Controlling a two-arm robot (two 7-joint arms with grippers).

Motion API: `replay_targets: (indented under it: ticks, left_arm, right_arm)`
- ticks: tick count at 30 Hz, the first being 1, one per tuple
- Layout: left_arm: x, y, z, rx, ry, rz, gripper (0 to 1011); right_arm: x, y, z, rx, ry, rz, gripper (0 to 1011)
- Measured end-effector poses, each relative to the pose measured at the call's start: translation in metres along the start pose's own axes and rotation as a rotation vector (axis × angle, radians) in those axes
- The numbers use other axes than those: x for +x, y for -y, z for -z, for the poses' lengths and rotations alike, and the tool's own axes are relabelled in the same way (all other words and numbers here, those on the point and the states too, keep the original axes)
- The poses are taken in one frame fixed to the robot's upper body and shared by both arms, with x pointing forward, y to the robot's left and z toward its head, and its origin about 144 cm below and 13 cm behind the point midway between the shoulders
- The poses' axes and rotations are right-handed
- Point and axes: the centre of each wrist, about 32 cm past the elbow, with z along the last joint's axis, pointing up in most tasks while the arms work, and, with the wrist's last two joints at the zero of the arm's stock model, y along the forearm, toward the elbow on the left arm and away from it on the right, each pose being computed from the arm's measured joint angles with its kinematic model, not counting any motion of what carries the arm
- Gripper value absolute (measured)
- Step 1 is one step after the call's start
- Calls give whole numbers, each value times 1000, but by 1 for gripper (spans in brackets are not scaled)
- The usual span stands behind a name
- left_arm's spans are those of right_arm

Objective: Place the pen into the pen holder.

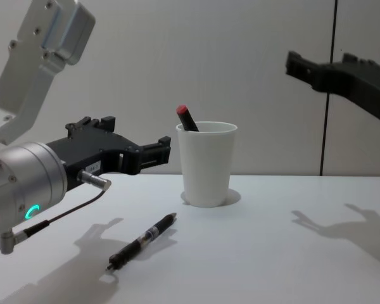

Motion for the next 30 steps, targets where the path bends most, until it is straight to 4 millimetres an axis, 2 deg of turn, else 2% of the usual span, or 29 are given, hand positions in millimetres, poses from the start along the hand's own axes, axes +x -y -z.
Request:
replay_targets:
  ticks: [15,30]
  left_arm:
    - [0,0,0,0,0,0,1003]
    - [0,0,0,1,-1,1,1003]
  right_arm:
    - [12,52,1,-114,32,-1,1001]
    - [12,92,-3,-216,48,-22,1001]
